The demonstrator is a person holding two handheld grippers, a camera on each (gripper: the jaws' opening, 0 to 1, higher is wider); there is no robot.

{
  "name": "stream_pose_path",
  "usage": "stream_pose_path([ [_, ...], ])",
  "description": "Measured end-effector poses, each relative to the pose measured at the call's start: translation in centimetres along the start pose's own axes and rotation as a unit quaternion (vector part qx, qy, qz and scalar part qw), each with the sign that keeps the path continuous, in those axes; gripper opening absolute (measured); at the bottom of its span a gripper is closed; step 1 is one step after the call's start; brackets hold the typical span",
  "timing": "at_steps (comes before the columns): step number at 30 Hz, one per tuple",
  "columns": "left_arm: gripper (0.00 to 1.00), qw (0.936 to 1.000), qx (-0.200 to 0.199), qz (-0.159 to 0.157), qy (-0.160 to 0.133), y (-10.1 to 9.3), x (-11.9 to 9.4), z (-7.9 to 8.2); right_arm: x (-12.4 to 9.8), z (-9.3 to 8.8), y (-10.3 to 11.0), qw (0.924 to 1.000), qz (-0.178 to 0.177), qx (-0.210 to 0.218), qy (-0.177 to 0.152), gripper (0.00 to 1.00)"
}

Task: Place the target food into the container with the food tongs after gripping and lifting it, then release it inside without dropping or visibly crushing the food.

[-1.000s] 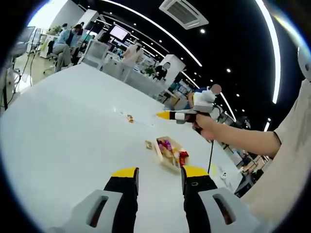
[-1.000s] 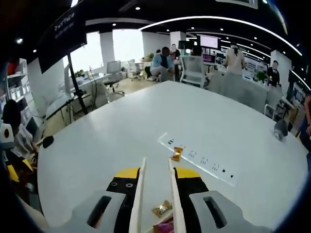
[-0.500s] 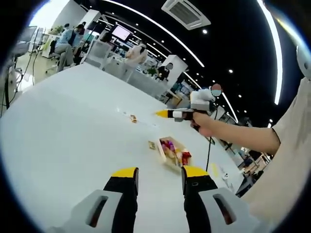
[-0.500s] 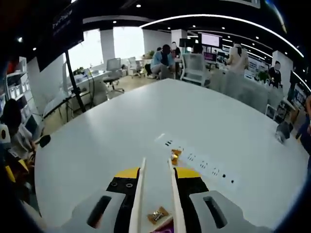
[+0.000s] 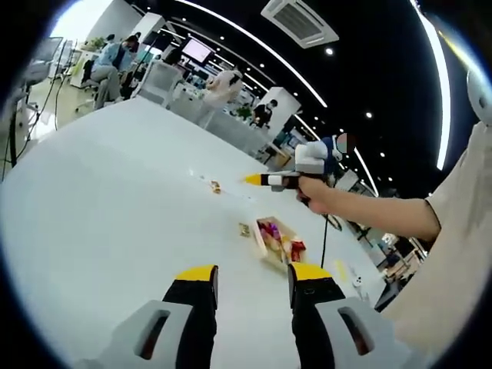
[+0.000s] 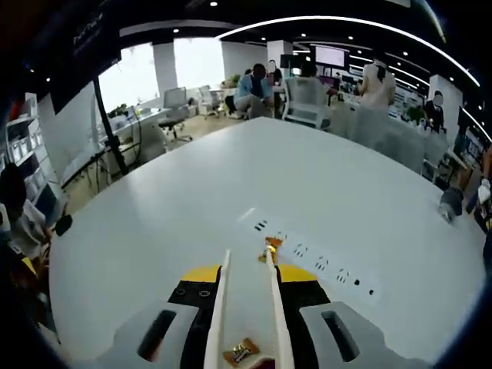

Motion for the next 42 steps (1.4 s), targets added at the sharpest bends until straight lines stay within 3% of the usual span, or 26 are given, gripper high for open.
stream_pose_path([
  [27,0.37,0.9996,-0.021,0.003,0.020,1.4,1.1,-0.6,5.8,-0.9,-2.1,0.9982,-0.028,0.016,0.051,0.26],
  [42,0.37,0.9992,-0.017,0.000,0.036,1.3,2.1,-1.1,7.5,-0.9,-2.6,0.9976,-0.031,0.011,0.061,0.26],
])
Point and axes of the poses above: the point that each gripper's makers call its tool centre point, and the gripper's own axes: x roughly forward along the fingers, y roughly to its left, z roughly out of its top, the point moved 7 cm from there along -x, roughly backward along the fingers, and after that the axes turned 12 degrees about x, right-handed, at the moved point
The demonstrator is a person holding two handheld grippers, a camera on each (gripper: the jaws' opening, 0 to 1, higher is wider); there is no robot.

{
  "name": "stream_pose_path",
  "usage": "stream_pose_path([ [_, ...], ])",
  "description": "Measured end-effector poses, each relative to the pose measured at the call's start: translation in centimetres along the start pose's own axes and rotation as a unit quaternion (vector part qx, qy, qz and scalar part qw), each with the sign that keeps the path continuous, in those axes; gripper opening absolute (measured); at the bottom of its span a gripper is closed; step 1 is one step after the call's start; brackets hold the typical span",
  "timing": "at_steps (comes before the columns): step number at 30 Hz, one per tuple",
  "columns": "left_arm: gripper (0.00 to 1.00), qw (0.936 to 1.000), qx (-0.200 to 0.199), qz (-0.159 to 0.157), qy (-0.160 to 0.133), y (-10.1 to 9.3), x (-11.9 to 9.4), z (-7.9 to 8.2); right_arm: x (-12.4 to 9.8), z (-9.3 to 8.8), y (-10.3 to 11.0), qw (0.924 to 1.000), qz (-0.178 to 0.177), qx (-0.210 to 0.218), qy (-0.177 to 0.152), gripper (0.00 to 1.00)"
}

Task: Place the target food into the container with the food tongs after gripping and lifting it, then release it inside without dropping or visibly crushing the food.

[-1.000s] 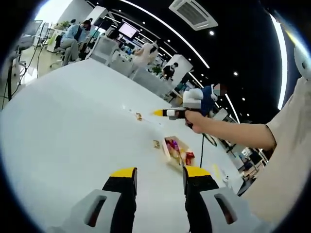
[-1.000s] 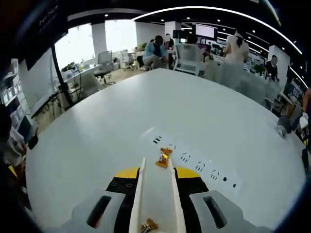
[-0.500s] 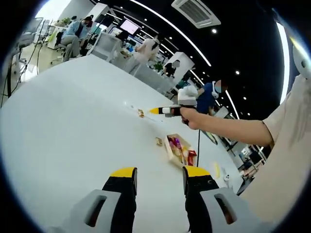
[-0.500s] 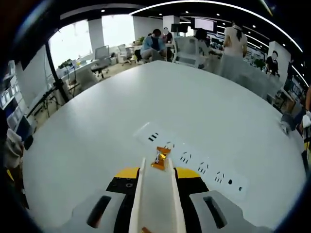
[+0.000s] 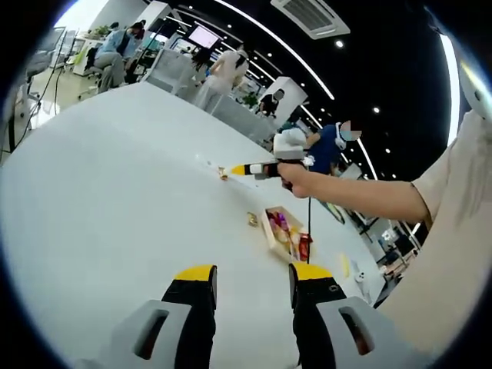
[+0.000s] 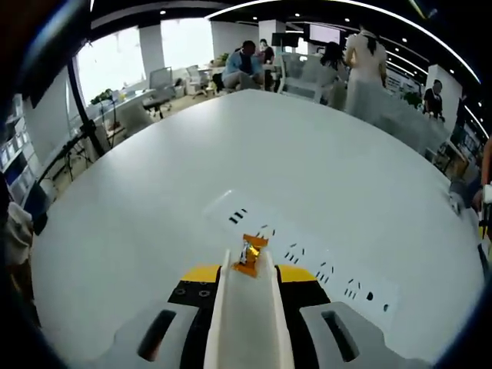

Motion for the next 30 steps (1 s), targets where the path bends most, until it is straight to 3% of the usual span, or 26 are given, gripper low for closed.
stream_pose_path([
  [13,0.37,0.9995,0.029,-0.004,0.014,-0.5,0.2,0.5,0.9,-0.2,0.5,0.9998,-0.002,-0.017,0.013,0.26],
  [30,0.37,0.9996,0.026,0.000,0.014,0.0,0.2,0.3,1.2,-0.3,0.5,0.9995,-0.008,-0.027,0.013,0.25],
])
Point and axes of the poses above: the point that each gripper's makers call its tool centre point, and the gripper's own axes: x roughly forward along the fingers, y roughly to its left, z roughly out of its top, the point moved 7 cm from there along -x, roughly backward along the fingers, and after that the axes turned 12 degrees about x, right-handed, at the moved point
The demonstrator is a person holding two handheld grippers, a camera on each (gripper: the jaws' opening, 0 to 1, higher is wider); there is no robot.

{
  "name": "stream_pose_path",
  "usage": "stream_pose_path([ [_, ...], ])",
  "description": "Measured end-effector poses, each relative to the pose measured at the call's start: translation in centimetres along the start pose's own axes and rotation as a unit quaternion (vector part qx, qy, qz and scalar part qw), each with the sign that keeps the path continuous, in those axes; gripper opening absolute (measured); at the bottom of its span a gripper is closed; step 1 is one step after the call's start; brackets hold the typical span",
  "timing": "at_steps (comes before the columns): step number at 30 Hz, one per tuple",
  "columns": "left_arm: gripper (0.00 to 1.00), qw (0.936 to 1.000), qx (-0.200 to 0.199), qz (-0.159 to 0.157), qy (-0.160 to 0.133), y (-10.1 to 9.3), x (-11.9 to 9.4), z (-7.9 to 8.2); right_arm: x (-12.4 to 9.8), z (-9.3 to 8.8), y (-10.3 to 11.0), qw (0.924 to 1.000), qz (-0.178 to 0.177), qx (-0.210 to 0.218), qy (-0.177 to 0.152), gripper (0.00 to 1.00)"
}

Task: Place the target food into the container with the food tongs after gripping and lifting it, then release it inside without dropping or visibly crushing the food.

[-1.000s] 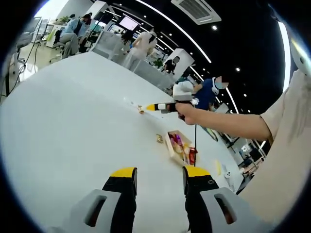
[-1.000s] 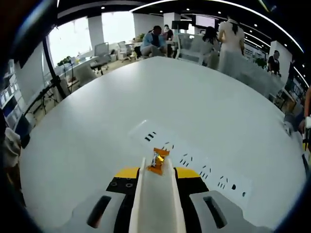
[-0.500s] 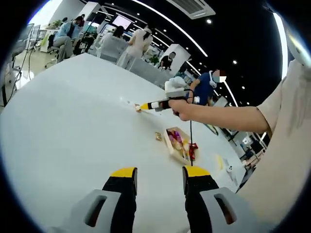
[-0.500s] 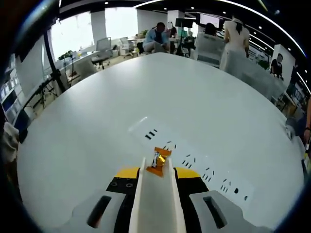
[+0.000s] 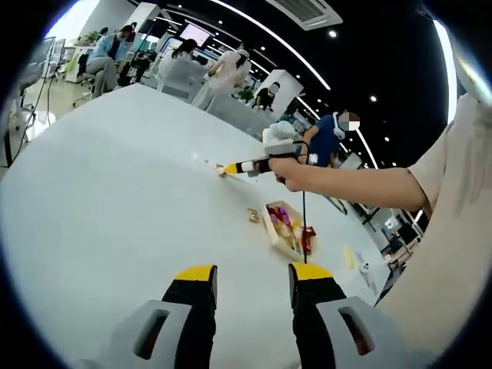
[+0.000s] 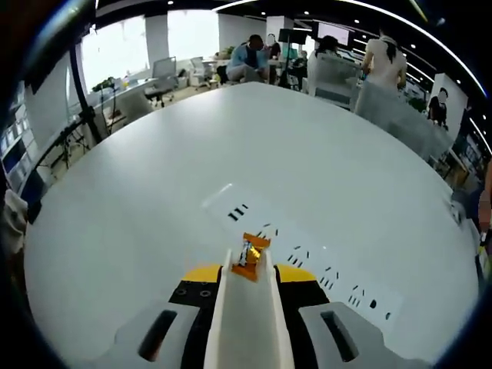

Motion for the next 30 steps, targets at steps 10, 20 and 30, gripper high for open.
stream_pose_path([
  [10,0.37,1.0000,0.001,0.003,-0.001,0.1,-0.1,0.0,-0.1,-0.2,0.0,0.9996,-0.005,-0.027,0.005,0.23],
  [20,0.37,1.0000,-0.004,0.006,0.000,0.2,-0.2,-0.2,0.3,0.0,0.6,0.9993,0.011,-0.035,0.008,0.21],
  [30,0.37,1.0000,-0.004,0.006,-0.004,0.1,-0.3,-0.2,-0.7,0.1,0.2,0.9998,0.019,-0.006,-0.001,0.21],
])
Point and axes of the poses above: the point that each gripper's makers call its tool centre point, and the gripper's own axes: x roughly forward along the fingers, y roughly to its left, z roughly out of its top, the point moved 7 cm from there along -x, roughly backward along the fingers, and after that the axes turned 12 degrees about x, right-handed, at the moved point
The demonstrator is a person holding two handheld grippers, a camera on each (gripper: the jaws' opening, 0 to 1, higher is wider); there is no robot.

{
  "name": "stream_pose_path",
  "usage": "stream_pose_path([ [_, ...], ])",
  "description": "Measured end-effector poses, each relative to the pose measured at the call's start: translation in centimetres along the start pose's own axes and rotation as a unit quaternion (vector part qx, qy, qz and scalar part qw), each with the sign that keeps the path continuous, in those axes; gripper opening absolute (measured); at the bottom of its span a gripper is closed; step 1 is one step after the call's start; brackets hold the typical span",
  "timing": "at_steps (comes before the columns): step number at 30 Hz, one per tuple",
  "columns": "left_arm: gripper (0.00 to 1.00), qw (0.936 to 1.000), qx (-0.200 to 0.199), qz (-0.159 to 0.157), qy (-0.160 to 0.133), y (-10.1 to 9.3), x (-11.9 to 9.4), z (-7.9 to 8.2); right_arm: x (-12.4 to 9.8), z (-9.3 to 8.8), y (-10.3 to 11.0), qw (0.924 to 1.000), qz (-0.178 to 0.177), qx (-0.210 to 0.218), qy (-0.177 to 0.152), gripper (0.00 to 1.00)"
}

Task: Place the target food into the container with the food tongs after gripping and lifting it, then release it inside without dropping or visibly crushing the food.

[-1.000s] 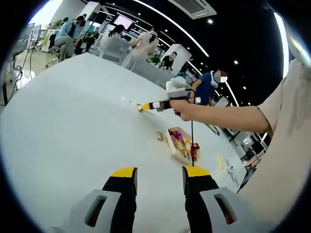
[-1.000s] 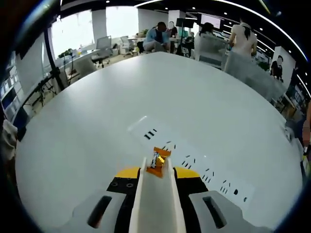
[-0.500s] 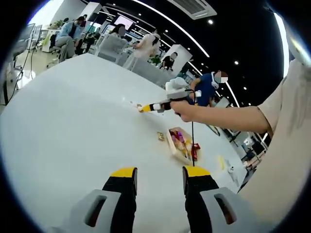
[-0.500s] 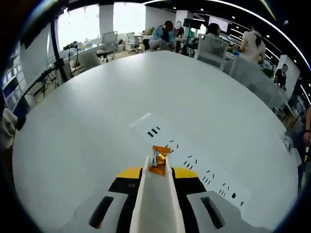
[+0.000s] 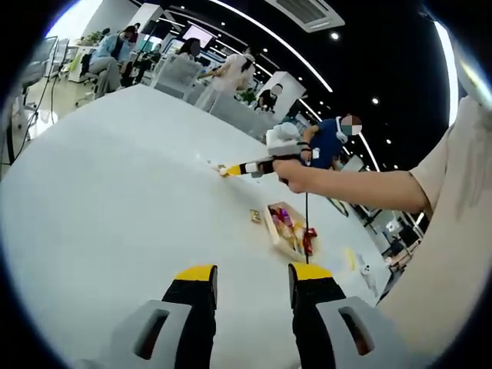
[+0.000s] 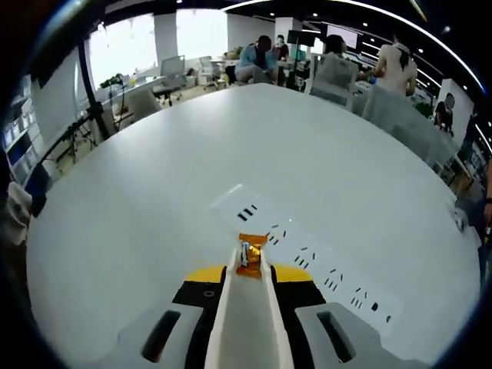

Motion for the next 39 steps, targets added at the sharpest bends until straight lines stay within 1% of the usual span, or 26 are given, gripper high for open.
stream_pose_path([
  [4,0.37,0.9999,-0.007,0.004,-0.010,0.0,-0.2,0.1,-0.7,0.0,-0.1,1.0000,-0.001,0.007,-0.003,0.21],
  [15,0.37,0.9999,0.003,0.006,-0.014,-0.7,-0.7,0.4,-3.6,0.0,-0.4,0.9994,-0.004,0.026,-0.024,0.21],
  [22,0.37,0.9997,0.012,-0.006,-0.018,-1.7,-0.7,0.8,-6.2,0.0,-0.7,0.9985,-0.010,0.033,-0.042,0.21],
  [26,0.37,0.9995,0.019,-0.013,-0.019,-2.5,-0.9,0.7,-7.5,-0.5,-0.6,0.9987,-0.011,0.025,-0.042,0.20],
  [28,0.37,0.9995,0.022,-0.016,-0.016,-2.8,-1.1,0.4,-7.8,-0.9,-0.6,0.9987,-0.011,0.027,-0.041,0.20],
  [32,0.37,0.9995,0.024,-0.014,-0.017,-3.0,-1.7,0.2,-7.5,-1.5,-0.5,0.9990,-0.011,0.023,-0.035,0.20],
  [34,0.37,0.9995,0.023,-0.012,-0.017,-3.0,-1.8,0.1,-7.0,-1.9,-0.1,0.9997,-0.006,0.007,-0.022,0.20],
  [36,0.37,0.9996,0.021,-0.008,-0.017,-2.9,-2.1,0.0,-6.7,-2.0,0.3,0.9997,-0.002,-0.023,-0.008,0.21],
  [39,0.37,0.9997,0.018,-0.001,-0.019,-2.6,-2.4,-0.1,-6.1,-2.0,0.6,0.9976,0.007,-0.069,0.005,0.21],
])
Point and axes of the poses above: the point that each gripper's makers call its tool centre point, and the gripper's own axes: x roughly forward along the fingers, y roughly to its left, z roughly out of its top, the point moved 7 cm from there along -x, roughly backward along the fingers, and after that the axes turned 12 degrees about x, right-handed, at the moved point
